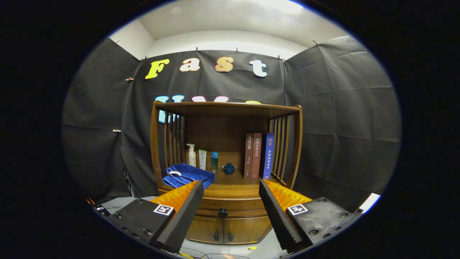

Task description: Pull open the drawer, take out the items inside it, and place them on the countertop above the cabinet.

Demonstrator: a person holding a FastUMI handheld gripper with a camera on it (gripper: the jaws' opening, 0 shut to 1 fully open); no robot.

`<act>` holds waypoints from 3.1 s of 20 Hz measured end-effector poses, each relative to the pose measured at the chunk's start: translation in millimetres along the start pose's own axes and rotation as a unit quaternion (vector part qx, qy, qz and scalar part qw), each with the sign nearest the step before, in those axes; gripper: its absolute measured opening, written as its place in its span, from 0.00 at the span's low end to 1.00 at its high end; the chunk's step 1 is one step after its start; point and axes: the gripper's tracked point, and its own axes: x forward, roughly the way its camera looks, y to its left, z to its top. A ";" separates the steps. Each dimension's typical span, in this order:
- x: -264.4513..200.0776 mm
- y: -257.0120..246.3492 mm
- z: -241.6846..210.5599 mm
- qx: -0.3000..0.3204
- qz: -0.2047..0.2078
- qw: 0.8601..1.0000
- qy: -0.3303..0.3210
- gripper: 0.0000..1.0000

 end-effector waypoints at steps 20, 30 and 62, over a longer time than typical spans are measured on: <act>37.3 8.2 -58.4 0.007 0.012 0.999 0.040 0.99; 114.8 17.7 -174.0 0.010 0.018 0.990 0.139 0.99; 134.5 34.5 -278.0 -0.005 0.024 0.969 0.247 0.36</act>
